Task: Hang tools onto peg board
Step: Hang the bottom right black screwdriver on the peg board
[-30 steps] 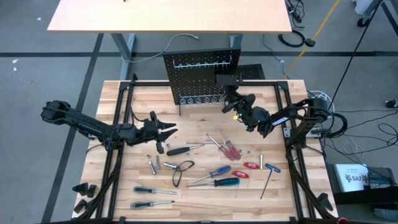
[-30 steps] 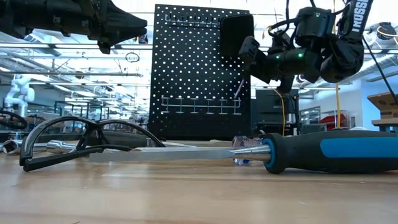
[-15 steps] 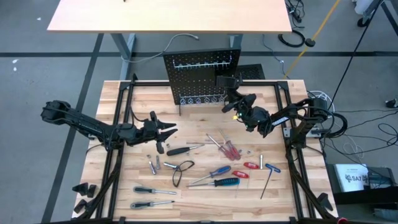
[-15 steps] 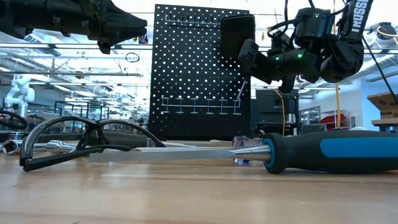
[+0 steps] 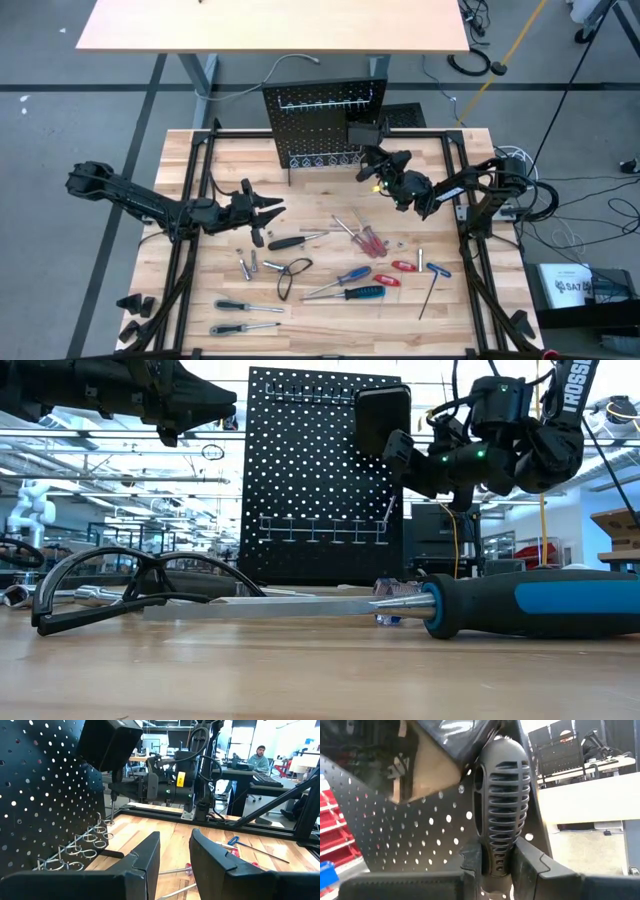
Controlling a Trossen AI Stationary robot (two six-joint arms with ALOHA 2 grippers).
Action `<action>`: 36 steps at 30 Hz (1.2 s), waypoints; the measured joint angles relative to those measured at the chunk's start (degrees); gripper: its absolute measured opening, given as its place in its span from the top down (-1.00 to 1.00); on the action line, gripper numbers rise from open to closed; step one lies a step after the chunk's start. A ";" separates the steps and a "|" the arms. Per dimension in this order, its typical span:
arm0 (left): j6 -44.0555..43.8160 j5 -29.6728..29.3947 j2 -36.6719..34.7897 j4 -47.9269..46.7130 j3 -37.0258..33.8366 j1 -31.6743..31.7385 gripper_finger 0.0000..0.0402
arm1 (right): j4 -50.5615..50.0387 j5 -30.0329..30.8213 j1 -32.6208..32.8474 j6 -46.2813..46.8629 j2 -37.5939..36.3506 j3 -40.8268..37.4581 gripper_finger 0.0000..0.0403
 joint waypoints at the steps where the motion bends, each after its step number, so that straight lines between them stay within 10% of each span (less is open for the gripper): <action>1: 0.02 0.02 0.00 0.00 0.00 0.00 0.47 | -0.62 -0.16 0.00 0.00 0.00 0.00 0.72; 36: 0.02 0.00 0.00 0.02 0.00 0.00 0.47 | -7.41 -0.07 0.02 -8.81 0.00 0.04 0.72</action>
